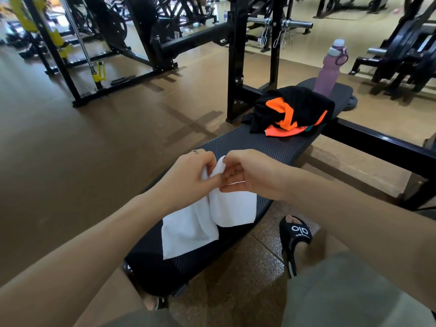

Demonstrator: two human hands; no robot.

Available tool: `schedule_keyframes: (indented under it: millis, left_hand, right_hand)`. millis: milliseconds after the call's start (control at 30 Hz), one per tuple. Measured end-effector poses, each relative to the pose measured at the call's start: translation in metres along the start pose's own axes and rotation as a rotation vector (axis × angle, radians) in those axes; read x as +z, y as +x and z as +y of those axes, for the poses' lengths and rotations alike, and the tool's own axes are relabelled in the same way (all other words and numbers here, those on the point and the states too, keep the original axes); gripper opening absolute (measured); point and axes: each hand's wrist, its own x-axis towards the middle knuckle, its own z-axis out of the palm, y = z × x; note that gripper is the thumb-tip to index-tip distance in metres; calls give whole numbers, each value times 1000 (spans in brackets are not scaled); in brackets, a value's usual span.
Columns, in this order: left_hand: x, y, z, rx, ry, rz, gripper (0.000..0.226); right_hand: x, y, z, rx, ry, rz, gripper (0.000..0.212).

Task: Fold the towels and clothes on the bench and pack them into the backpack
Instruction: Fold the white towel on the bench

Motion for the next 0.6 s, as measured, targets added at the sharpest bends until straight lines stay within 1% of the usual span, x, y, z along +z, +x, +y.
schedule_keyframes:
  millis: [33,67,100,133,167,200,233,267,300,400,467,533,600]
  left_hand:
    - [-1,-1,-2,36,11,-4,31]
    - [-3,-2,-3,62,9,-10,31]
    - [-5,-3,-3,81,1,-21,30]
    - [-8,-4,-3,93,-11,-35,28]
    - [-9,-4,-3,96,-20,-51,25]
    - [-11,-3,-3,99,-26,-65,24]
    - [-13,-2,-1,103,-24,-80,27]
    - [-15,-1,-1,119,-24,-88,31]
    - [-16,-1,0,137,-23,-91,31]
    - [-21,-2,0,191,-5,-78,26]
    - [-27,-4,-2,193,9,-58,28]
    - [-32,-5,-8,176,17,-44,31]
    - [-36,-7,-14,176,52,-50,33]
  right_hand:
    - [-3,1,1,-14,-76,57,9]
    - [-8,1,2,-59,-224,126,9]
    - [-12,1,4,-148,-424,185,15]
    - [-15,-1,5,-259,-613,195,22]
    - [-16,-2,6,-363,-747,153,26]
    - [-15,-4,7,-428,-825,93,24]
    - [-13,-4,9,-455,-863,44,19]
    - [-11,-3,11,-459,-901,21,16]
    - [-9,0,14,-447,-938,19,19]
    - [-14,5,17,-340,-1077,3,23]
    - [-26,7,19,-253,-1224,-23,26]
    - [-41,7,21,-174,-1362,-35,24]
    - [-53,8,21,-172,-1430,-8,21]
